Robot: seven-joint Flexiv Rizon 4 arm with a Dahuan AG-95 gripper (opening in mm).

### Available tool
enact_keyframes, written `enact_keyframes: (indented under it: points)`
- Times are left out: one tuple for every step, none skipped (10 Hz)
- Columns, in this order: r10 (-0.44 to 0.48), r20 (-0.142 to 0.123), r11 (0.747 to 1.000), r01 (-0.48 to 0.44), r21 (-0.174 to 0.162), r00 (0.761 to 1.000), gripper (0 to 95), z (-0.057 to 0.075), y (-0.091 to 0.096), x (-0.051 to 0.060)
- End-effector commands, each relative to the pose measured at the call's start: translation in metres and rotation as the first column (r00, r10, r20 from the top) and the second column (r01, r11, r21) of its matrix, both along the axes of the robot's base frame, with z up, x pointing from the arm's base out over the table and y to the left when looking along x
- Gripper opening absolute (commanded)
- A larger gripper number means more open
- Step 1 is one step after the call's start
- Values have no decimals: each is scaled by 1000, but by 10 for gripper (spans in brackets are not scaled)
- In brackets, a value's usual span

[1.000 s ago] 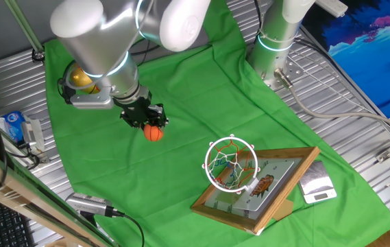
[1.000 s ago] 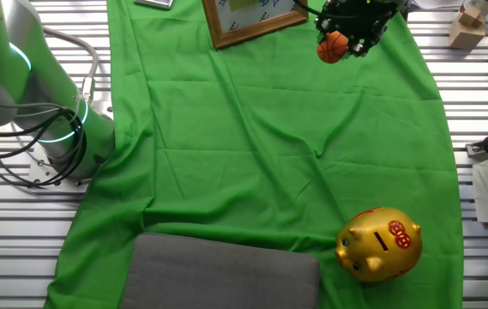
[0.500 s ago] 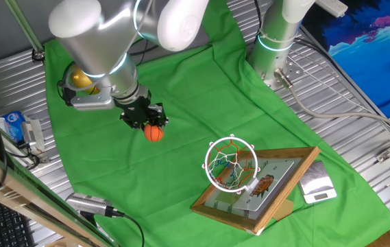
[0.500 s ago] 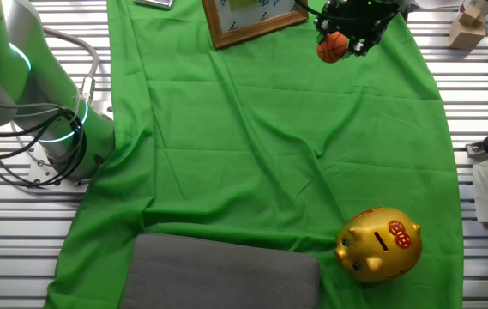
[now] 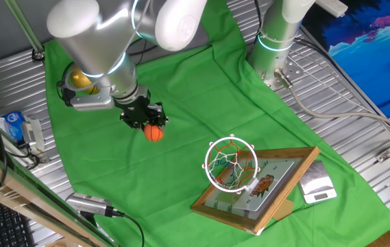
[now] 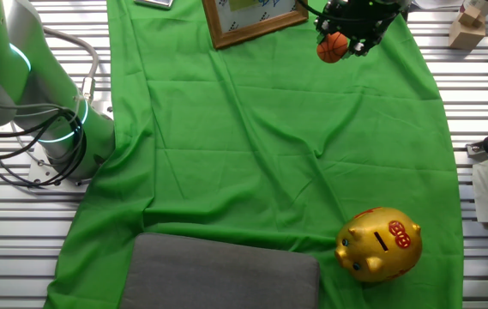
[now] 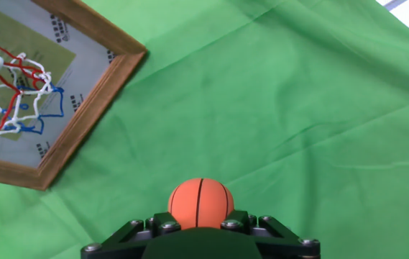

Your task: Grab a basketball, release it and shoot it into the basket

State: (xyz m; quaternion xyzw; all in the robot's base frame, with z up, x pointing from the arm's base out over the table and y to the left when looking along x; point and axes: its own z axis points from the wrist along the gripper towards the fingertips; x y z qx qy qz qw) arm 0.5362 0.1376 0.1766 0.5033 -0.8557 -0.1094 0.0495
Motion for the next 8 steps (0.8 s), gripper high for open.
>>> enact_keyframes:
  points:
    - [3,-2,1000,-3,6,1000,0,0,0,-1]
    - [17,-2,1000,-17,22,1000,0,0,0,-1]
    - [26,-8,999,-26,44,1000,0,1,0,-1]
    - [28,-18,998,-27,63,999,0,3,1,-3]
    - [36,-34,996,-33,81,999,0,12,7,-11]
    - [36,-37,996,-33,84,999,0,14,9,-14]
    - [32,-44,996,-28,79,999,0,23,22,-29]
    - [18,-48,997,-14,75,999,0,28,30,-37]
